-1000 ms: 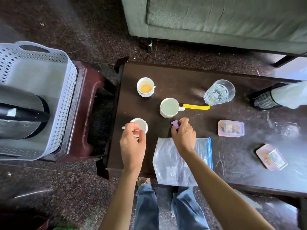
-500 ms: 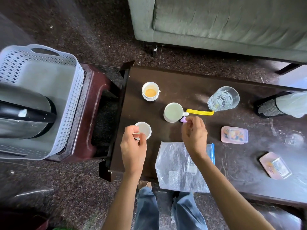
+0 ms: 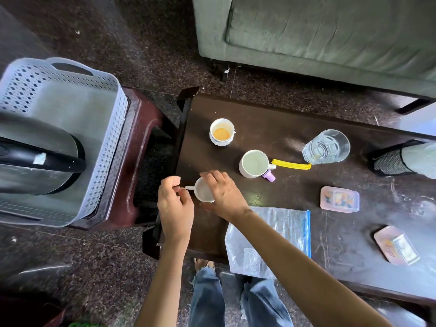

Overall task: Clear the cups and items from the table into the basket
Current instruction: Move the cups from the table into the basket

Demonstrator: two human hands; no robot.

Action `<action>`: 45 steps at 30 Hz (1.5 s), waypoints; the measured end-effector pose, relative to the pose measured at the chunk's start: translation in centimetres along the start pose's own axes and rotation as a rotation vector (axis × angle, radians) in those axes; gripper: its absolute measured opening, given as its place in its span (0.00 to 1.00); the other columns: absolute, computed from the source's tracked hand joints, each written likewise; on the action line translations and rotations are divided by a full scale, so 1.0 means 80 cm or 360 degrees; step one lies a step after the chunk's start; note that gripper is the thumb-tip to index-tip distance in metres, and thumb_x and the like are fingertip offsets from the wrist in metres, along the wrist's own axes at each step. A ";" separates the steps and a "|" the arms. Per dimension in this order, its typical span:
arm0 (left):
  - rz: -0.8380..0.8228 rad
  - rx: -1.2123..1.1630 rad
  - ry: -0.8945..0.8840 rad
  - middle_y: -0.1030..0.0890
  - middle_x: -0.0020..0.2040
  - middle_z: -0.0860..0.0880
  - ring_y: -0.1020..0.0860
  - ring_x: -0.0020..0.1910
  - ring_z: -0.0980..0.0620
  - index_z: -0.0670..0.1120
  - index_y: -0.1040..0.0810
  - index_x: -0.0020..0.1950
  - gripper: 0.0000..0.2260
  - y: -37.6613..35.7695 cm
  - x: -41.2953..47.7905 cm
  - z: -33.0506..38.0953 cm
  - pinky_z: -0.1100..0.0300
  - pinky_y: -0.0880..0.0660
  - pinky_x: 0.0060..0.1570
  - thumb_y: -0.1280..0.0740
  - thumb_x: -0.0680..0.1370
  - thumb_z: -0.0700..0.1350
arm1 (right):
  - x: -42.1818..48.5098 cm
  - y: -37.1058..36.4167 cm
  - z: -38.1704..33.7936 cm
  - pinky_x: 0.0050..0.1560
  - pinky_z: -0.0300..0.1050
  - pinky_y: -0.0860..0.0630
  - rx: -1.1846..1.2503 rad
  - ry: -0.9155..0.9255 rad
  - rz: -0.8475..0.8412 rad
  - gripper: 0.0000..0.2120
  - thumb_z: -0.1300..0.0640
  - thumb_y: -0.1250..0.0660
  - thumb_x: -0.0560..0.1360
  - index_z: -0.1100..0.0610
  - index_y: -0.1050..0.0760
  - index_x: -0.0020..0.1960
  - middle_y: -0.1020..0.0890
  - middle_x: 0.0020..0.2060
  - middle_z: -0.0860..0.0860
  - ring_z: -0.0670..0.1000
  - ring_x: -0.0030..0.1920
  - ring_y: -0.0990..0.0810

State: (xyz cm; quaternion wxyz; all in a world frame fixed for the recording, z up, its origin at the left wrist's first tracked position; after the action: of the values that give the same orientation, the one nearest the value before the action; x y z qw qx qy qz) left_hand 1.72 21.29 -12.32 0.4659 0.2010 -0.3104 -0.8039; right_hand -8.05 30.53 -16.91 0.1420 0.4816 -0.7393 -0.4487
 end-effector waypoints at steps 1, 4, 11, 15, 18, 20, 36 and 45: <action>-0.0002 0.0001 0.0007 0.22 0.51 0.44 0.24 0.44 0.51 0.40 0.26 0.55 0.12 0.001 0.002 -0.002 0.48 0.21 0.45 0.37 0.73 0.31 | -0.001 0.000 0.001 0.63 0.53 0.29 0.0001 -0.0008 0.0007 0.38 0.53 0.22 0.64 0.58 0.33 0.70 0.27 0.63 0.56 0.58 0.60 0.29; -0.0002 0.0009 0.0002 0.22 0.50 0.44 0.25 0.44 0.52 0.40 0.25 0.55 0.12 0.008 0.009 -0.007 0.48 0.22 0.44 0.37 0.73 0.30 | 0.001 0.004 -0.002 0.62 0.54 0.28 0.0091 -0.0042 0.0054 0.36 0.55 0.23 0.63 0.60 0.31 0.68 0.25 0.61 0.57 0.58 0.59 0.28; 0.0096 -0.0014 0.0020 0.21 0.51 0.46 0.25 0.44 0.55 0.41 0.25 0.54 0.10 0.047 0.048 0.004 0.62 0.25 0.43 0.37 0.74 0.32 | 0.027 0.087 -0.034 0.62 0.38 0.34 0.0306 -0.0046 0.0368 0.35 0.56 0.23 0.61 0.57 0.28 0.66 0.24 0.58 0.55 0.54 0.57 0.27; 0.0215 -0.0143 0.0108 0.22 0.52 0.49 0.24 0.45 0.55 0.42 0.26 0.55 0.09 0.090 0.080 0.006 0.78 0.31 0.41 0.36 0.76 0.35 | 0.082 0.147 -0.088 0.56 0.19 0.40 0.0405 0.0078 0.0448 0.33 0.58 0.21 0.60 0.57 0.25 0.64 0.29 0.54 0.55 0.46 0.51 0.29; 0.0324 -0.0271 0.0174 0.22 0.50 0.48 0.24 0.45 0.54 0.41 0.26 0.55 0.08 0.116 0.105 0.008 0.81 0.33 0.41 0.37 0.77 0.35 | 0.132 0.177 -0.129 0.54 0.18 0.40 0.0408 0.0175 0.0472 0.34 0.57 0.20 0.60 0.57 0.25 0.65 0.27 0.52 0.53 0.45 0.51 0.28; 0.0385 -0.0371 0.0204 0.21 0.51 0.49 0.24 0.46 0.54 0.41 0.26 0.56 0.08 0.129 0.127 0.013 0.81 0.34 0.42 0.37 0.78 0.36 | 0.168 0.185 -0.159 0.56 0.19 0.40 0.0397 0.0267 0.0469 0.35 0.56 0.21 0.59 0.60 0.25 0.65 0.24 0.55 0.56 0.48 0.53 0.25; 0.0728 -0.0915 0.0724 0.32 0.59 0.45 0.33 0.56 0.53 0.34 0.34 0.64 0.13 0.136 0.201 -0.027 0.71 0.39 0.53 0.43 0.80 0.37 | 0.385 0.088 -0.337 0.64 0.48 0.39 0.0027 0.0545 -0.0033 0.36 0.53 0.22 0.62 0.53 0.32 0.66 0.27 0.60 0.54 0.54 0.66 0.37; 0.0920 -0.1047 0.0921 0.31 0.61 0.44 0.34 0.56 0.54 0.35 0.34 0.64 0.13 0.127 0.223 -0.047 0.77 0.39 0.47 0.45 0.82 0.40 | 0.423 0.059 -0.366 0.67 0.46 0.45 -0.0153 0.0540 -0.0260 0.35 0.57 0.24 0.68 0.54 0.37 0.70 0.31 0.64 0.52 0.53 0.67 0.42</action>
State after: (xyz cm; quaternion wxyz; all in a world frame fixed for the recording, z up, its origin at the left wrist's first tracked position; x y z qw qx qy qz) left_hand 1.75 0.75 -8.70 0.7739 0.1641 0.0570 -0.6090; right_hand -8.77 -12.66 -4.34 0.2504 0.6014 -0.6410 -0.4059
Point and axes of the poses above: each hand's wrist, its own x-axis towards the middle knuckle, its own y-axis out of the back of the hand, z = x × y, the point moved 7 cm from there along x, towards the middle knuckle
